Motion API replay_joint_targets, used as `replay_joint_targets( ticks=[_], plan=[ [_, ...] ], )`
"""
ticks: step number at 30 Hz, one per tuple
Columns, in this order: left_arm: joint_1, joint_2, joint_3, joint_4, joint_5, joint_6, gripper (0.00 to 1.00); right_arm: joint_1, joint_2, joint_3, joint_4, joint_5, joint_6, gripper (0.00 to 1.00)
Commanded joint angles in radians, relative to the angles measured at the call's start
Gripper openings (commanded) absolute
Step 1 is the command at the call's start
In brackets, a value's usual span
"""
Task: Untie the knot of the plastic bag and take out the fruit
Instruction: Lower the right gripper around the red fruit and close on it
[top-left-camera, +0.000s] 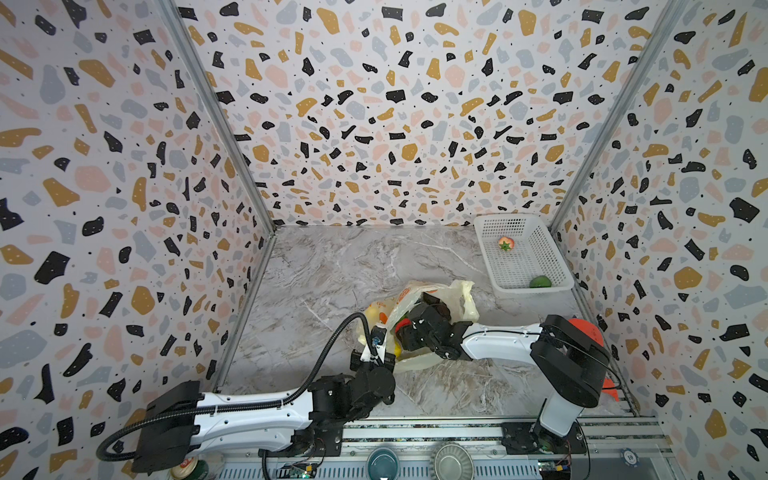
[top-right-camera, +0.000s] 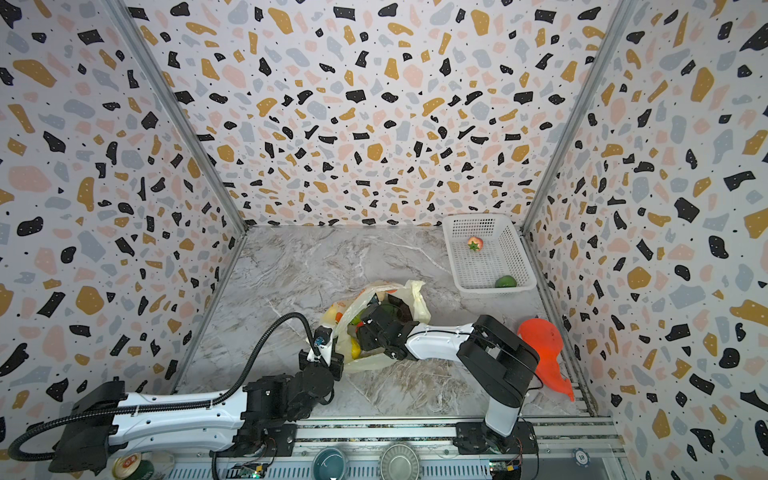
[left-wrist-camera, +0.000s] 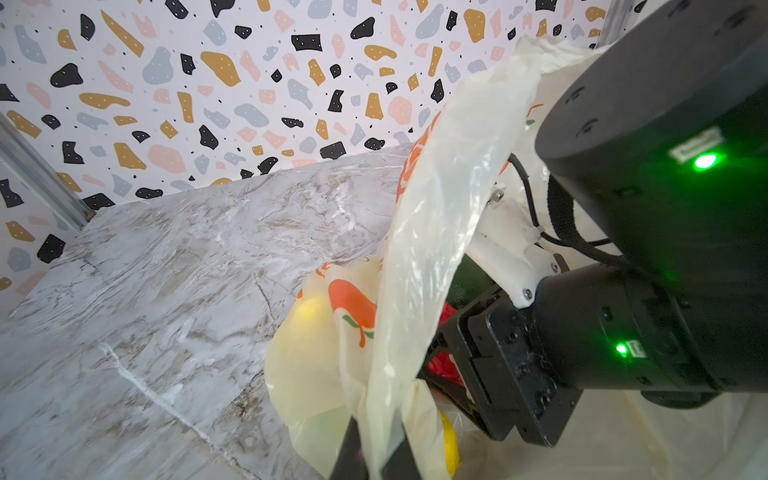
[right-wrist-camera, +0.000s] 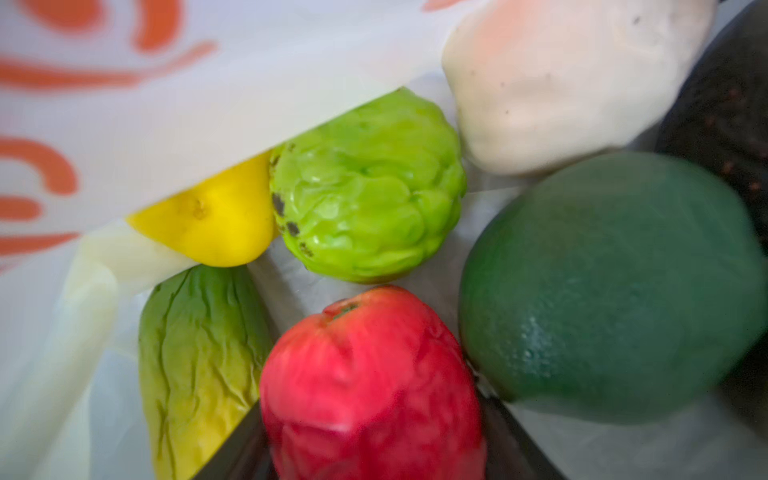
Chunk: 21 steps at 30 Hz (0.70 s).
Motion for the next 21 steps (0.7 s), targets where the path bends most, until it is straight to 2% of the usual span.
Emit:
replay_joint_targets(
  ticks=[1,12,21],
  plan=[
    [-0.006,0.004,0.014,0.03,-0.045,0.008,0.0,0.009,-0.039,0.006,-0.014,0.0,-0.016,0.54],
    [-0.004,0.009,0.047,-0.001,-0.088,-0.047,0.0,0.04,-0.169,0.001,-0.187,-0.066,-0.055,0.54],
    [0.002,0.043,0.095,-0.03,-0.101,-0.05,0.0,0.127,-0.304,-0.016,-0.33,-0.031,-0.111,0.54]
  ],
)
